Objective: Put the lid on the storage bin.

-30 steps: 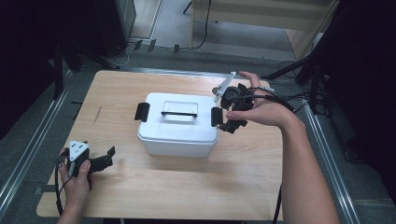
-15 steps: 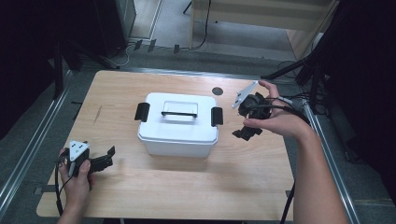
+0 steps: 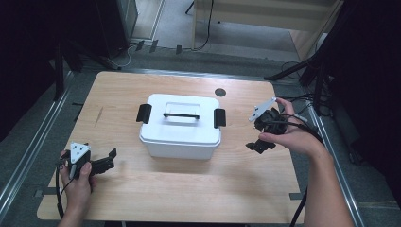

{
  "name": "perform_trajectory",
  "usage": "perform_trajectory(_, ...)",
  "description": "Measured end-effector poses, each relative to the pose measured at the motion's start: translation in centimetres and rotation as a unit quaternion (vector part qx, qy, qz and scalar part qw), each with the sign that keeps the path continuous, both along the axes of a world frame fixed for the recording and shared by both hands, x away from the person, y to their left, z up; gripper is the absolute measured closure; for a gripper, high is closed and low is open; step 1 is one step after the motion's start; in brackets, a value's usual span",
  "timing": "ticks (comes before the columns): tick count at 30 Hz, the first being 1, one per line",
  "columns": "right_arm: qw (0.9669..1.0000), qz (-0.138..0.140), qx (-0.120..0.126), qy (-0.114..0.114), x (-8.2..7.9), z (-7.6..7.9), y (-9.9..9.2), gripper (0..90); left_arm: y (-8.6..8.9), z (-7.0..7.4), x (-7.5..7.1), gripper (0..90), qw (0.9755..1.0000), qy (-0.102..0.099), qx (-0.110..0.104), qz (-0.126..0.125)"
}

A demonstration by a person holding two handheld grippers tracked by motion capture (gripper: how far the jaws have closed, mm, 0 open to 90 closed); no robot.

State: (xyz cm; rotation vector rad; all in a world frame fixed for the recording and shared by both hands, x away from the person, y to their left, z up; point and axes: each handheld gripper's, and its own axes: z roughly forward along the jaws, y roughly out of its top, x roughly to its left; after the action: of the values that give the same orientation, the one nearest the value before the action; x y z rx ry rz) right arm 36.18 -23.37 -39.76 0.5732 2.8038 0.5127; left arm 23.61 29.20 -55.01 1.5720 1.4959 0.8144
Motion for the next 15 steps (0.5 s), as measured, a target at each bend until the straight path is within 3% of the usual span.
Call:
perform_trajectory(12,0.9994,-0.022,0.027,-0.004,-0.8,-2.7,-1.0,0.0,0.0,0.0,0.0,0.0,1.0000,0.000,-0.001,0.000)
perform_trajectory(15,0.9987,-0.030,0.037,-0.015,-1.1,-3.3,-1.5,0.0,0.0,0.0,0.0,0.0,1.0000,0.000,-0.002,0.000)
